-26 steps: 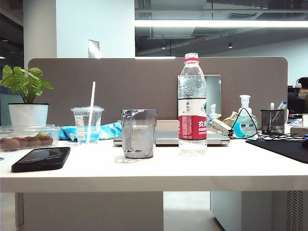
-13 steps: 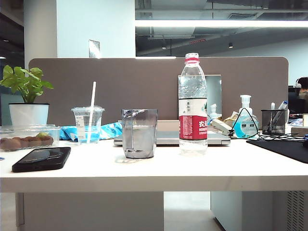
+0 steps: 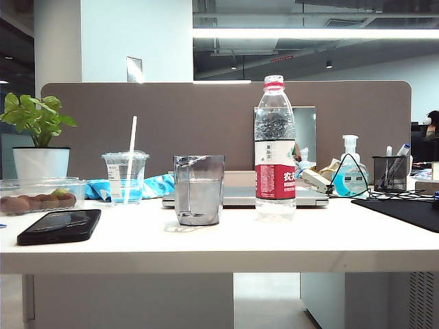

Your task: Pick up the mineral water bottle on the table and pour water into the mug until it's half full.

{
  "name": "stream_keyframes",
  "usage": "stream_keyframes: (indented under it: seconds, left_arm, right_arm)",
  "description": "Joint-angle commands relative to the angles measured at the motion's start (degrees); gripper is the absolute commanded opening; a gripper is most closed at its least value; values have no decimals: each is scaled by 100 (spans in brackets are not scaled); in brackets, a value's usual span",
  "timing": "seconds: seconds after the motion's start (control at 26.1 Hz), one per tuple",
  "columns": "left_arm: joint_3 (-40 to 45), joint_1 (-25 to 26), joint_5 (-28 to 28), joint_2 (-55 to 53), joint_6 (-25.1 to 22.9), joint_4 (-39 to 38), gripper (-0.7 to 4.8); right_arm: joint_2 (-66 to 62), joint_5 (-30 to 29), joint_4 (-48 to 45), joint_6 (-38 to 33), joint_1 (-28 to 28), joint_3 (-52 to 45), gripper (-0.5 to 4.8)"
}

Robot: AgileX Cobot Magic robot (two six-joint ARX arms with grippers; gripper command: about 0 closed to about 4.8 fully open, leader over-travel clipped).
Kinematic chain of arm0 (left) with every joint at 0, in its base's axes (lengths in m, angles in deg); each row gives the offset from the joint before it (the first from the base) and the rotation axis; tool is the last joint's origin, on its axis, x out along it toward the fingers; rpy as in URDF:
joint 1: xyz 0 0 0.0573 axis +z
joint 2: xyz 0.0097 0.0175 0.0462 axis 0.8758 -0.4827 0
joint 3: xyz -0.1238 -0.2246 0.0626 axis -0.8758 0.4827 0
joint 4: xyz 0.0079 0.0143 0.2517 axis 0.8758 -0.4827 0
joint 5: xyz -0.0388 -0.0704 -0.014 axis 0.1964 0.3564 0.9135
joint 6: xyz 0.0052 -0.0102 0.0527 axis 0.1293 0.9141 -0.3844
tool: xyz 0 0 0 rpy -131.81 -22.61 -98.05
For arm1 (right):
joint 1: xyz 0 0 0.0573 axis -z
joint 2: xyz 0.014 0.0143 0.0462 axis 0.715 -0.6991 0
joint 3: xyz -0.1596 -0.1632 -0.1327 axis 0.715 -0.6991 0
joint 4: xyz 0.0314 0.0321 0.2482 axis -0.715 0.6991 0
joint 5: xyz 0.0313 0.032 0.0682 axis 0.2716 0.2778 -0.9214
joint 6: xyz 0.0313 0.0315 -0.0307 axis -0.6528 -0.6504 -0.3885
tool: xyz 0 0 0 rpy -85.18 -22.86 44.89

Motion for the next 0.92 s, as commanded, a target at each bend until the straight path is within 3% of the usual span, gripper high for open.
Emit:
stream_keyframes:
  seconds: [0.04,0.15,0.92]
  left_arm:
    - [-11,-4,-17,-4,17,48,-4]
    - [-11,-4,-20,-4,17,48,-4]
    - [-11,-4,-17,-4,17,48,-4]
  right_arm:
    - [4,-398,-85,426,-9,-44,-1]
    - [4,-772,-96,752,-9,-44,-1]
    - [4,-776,-68,748,-7,-44,-1]
